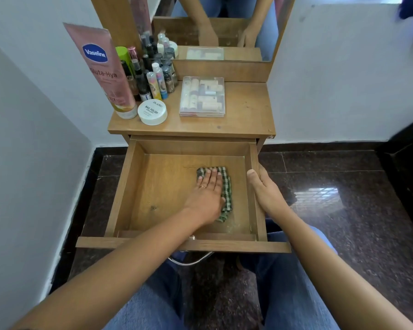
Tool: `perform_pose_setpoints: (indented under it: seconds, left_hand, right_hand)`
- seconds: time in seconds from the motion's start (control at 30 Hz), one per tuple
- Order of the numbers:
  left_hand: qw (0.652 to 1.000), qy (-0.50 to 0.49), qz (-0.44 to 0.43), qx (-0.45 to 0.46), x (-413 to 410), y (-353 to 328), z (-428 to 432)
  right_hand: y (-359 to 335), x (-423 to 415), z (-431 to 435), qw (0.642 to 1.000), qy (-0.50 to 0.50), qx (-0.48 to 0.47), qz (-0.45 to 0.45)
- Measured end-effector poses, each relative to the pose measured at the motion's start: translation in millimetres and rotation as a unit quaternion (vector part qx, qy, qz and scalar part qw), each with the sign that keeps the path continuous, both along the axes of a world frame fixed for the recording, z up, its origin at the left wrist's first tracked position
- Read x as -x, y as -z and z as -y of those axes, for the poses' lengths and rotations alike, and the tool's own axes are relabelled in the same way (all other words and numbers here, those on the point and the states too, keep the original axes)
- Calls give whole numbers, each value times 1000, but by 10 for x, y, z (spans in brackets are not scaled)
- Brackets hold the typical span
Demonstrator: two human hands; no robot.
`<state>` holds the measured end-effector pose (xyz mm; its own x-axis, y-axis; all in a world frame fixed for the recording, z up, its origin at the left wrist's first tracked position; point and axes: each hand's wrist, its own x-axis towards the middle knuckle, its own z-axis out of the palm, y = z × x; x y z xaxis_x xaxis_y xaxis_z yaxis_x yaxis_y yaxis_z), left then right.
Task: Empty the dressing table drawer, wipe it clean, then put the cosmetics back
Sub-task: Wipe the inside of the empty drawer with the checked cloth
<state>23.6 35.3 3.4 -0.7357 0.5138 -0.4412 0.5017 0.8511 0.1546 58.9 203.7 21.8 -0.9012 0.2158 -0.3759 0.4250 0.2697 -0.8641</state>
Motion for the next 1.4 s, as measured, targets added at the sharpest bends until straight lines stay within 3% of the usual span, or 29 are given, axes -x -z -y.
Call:
perform_pose_setpoints:
  seconds: [0.17, 0.33, 0.6, 1.03, 1.4]
  left_hand:
    - [997, 7, 50, -57, 87, 33, -3]
    - [995, 38, 18, -96, 315, 91, -83]
    - [993, -23, -27, -114, 349, 137, -454]
    - [988, 141, -11, -67, 369, 99, -211]
    - [997, -5, -30, -75, 422, 93, -588]
  right_hand:
    - [37, -6, 82, 999, 38, 27, -3]
    - [54, -42, 119, 997, 70, 7, -24]
    - [108, -42, 159, 993, 112, 18, -15]
    - [83, -53, 153, 995, 99, 19, -11]
    - [79, -82, 183, 995, 97, 15, -27]
